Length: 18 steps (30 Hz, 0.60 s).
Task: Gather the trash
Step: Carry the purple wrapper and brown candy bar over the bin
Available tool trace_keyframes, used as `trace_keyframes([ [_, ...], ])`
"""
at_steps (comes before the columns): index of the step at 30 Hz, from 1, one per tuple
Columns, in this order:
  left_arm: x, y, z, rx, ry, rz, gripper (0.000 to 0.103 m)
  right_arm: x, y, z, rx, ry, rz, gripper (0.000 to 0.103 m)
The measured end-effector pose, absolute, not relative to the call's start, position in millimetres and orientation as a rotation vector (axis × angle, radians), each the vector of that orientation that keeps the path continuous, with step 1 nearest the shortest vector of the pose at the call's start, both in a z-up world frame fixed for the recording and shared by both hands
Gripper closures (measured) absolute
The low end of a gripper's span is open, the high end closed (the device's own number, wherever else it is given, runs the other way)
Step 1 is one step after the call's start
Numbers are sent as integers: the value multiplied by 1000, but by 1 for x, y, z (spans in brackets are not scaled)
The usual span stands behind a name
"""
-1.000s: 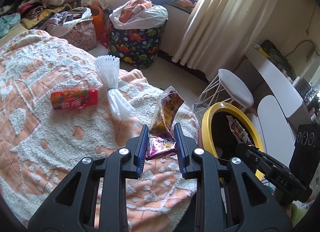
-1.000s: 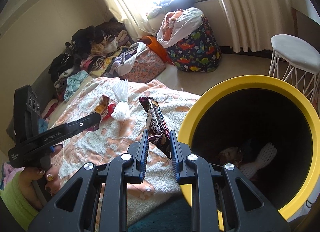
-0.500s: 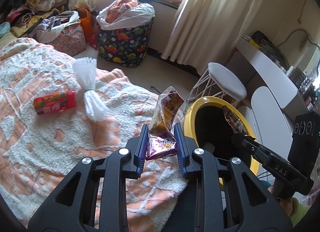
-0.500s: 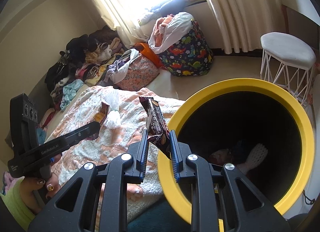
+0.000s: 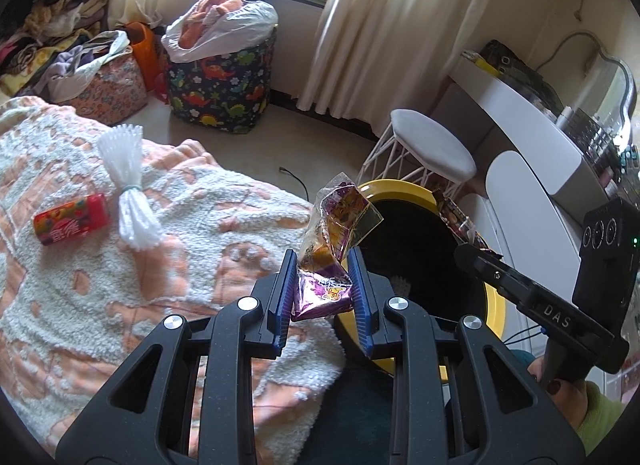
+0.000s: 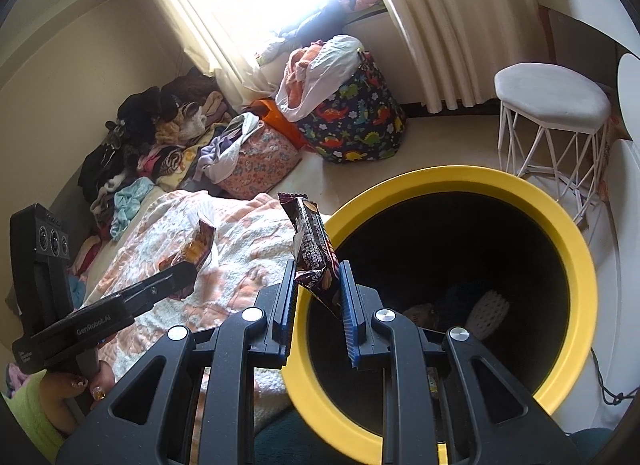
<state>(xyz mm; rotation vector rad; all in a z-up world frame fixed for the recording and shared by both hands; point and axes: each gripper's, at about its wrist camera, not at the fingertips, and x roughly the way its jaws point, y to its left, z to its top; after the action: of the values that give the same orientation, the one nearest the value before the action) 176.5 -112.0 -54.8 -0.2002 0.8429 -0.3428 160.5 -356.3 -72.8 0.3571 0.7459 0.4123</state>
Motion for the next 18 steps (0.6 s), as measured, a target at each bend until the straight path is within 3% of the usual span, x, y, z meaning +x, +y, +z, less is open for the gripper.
trace_keyframes([
  [18, 179, -148, -59, -155, 871, -407, 83, 164, -394, -81, 396, 742, 321, 83],
])
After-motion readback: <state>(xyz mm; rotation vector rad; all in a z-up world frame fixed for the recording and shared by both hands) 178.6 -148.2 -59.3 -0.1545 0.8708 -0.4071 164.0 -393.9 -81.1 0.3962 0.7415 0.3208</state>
